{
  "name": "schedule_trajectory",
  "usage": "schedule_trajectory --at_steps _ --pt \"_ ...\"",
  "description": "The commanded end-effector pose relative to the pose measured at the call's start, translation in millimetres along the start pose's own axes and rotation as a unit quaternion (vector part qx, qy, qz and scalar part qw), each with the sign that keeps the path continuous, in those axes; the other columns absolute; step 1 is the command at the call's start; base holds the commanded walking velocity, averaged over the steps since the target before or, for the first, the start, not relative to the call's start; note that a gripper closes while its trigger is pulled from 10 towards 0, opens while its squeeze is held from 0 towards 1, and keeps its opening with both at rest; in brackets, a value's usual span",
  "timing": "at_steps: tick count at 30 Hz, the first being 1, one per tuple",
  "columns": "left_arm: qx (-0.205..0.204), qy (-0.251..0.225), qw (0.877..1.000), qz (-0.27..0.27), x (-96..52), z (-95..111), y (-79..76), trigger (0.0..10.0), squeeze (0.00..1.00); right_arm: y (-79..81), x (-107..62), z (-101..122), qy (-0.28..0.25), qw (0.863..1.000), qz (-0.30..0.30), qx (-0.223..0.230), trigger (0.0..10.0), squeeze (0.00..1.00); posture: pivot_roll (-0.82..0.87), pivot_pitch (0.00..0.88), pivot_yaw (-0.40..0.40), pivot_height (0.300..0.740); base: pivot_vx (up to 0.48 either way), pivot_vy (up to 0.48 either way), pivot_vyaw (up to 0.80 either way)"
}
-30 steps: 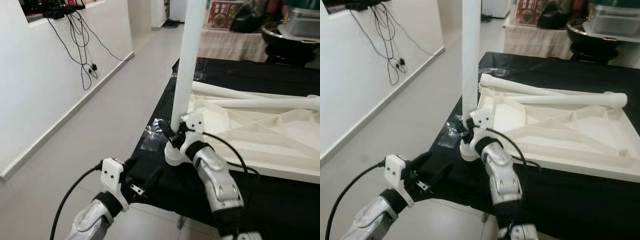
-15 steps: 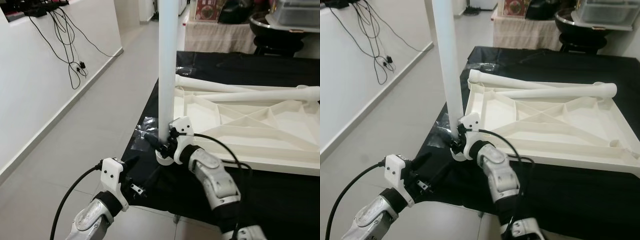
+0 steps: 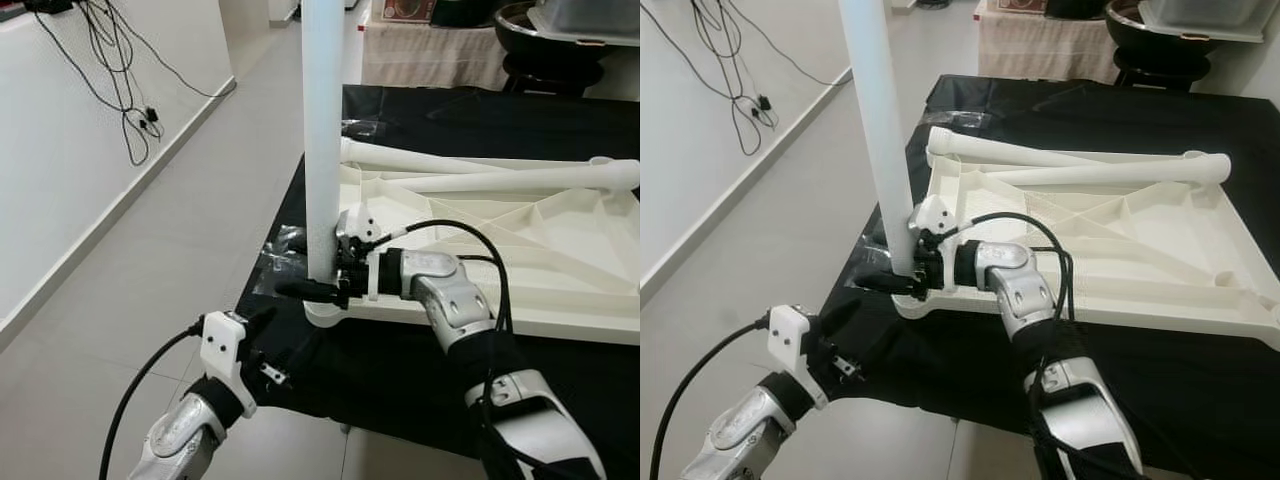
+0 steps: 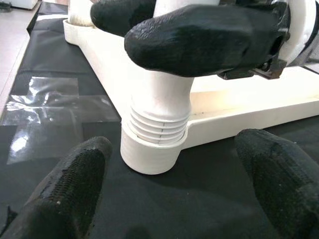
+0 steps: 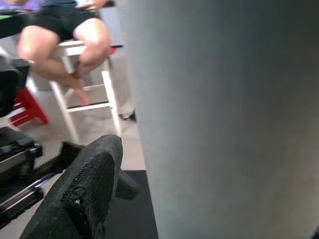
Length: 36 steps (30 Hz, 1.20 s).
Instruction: Building children table
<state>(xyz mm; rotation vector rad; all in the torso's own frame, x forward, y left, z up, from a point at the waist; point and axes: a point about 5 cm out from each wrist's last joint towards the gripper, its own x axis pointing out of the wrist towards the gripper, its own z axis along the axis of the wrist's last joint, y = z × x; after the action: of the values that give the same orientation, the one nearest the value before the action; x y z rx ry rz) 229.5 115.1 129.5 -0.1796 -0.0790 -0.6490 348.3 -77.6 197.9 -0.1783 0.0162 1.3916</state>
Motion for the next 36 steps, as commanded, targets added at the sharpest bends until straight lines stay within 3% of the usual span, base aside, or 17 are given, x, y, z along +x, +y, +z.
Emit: schedule_trajectory --at_steps 1,2,13,18,19,20,21,22,24,26,28,34,35,36 --pt "0.002 0.007 1.000 0.004 -2.9 -3.3 -0.2 10.0 0.00 6.2 8.8 -0.9 -0.001 0.998 0.055 0.003 2.0 0.00 0.04 0.139 0.013 0.740 0.000 0.000 0.00" --pt "0.002 0.007 1.000 0.004 -3.0 -3.7 -0.5 10.0 0.00 4.0 7.7 -0.5 -0.002 0.998 0.058 0.004 0.0 0.00 0.04 0.137 0.014 0.740 0.000 0.000 0.00" --pt "0.000 0.008 1.000 0.004 -3.2 -4.5 -1.1 10.0 0.00 -1.9 -2.7 -4.0 -0.009 1.000 0.030 0.001 0.0 0.00 0.03 0.136 0.021 0.740 0.000 0.000 0.00" --pt "0.000 0.008 1.000 0.002 -3.1 -4.8 -1.8 10.0 0.00 -11.1 -15.6 -13.5 0.004 0.996 -0.084 -0.009 0.0 0.00 0.02 0.143 -0.004 0.740 0.000 0.000 0.00" --pt "0.000 0.007 1.000 0.003 -3.2 -4.5 -1.7 10.0 0.00 -13.4 -11.9 -27.1 -0.006 0.970 -0.241 0.030 0.0 0.00 0.02 0.139 -0.031 0.740 0.000 0.000 0.00" --pt "0.000 0.007 1.000 0.003 -3.2 -4.5 -1.7 10.0 0.00 -13.4 -11.9 -27.1 -0.006 0.970 -0.241 0.030 0.0 0.00 0.02 0.139 -0.031 0.740 0.000 0.000 0.00" --pt "-0.001 0.004 1.000 0.005 -2.8 -3.0 -1.3 10.0 0.00 3.5 -7.5 -50.9 0.013 0.942 -0.328 0.072 0.0 0.00 0.03 0.160 -0.020 0.740 0.000 0.000 0.00" --pt "-0.001 0.004 1.000 0.005 -2.8 -3.0 -1.3 10.0 0.00 3.5 -7.5 -50.9 0.013 0.942 -0.328 0.072 0.0 0.00 0.03 0.160 -0.020 0.740 0.000 0.000 0.00" --pt "-0.001 0.002 1.000 0.008 -2.4 -2.0 -0.3 10.0 0.00 26.7 -3.6 -72.9 0.034 0.904 -0.409 0.123 0.0 0.00 0.02 0.149 -0.003 0.740 0.000 0.000 0.00" --pt "0.000 0.002 1.000 0.008 -2.5 -2.4 0.1 10.0 0.00 30.9 -1.1 -75.0 0.035 0.903 -0.407 0.132 0.0 0.00 0.02 0.149 -0.003 0.740 0.000 0.000 0.00" --pt "0.000 0.002 1.000 0.008 -2.0 -2.6 1.0 10.0 0.00 26.2 -1.1 -70.5 0.029 0.900 -0.416 0.125 0.0 0.00 0.02 0.147 0.000 0.740 0.000 0.000 0.00" --pt "-0.001 -0.003 1.000 0.014 1.2 -2.2 3.9 10.0 0.00 4.2 5.9 -54.2 0.021 0.908 -0.409 0.090 0.0 0.00 0.03 0.140 -0.010 0.740 0.000 0.000 0.00" --pt "-0.001 -0.005 1.000 0.017 1.5 -1.9 4.6 10.0 0.00 1.3 8.3 -48.6 0.008 0.914 -0.397 0.087 10.0 0.00 0.03 0.139 -0.010 0.740 0.000 0.000 0.00" --pt "-0.001 -0.006 1.000 0.019 1.6 -1.7 5.1 10.0 0.00 -0.6 9.9 -44.5 -0.002 0.917 -0.389 0.084 10.0 0.00 0.03 0.139 -0.010 0.740 0.000 0.000 0.00"
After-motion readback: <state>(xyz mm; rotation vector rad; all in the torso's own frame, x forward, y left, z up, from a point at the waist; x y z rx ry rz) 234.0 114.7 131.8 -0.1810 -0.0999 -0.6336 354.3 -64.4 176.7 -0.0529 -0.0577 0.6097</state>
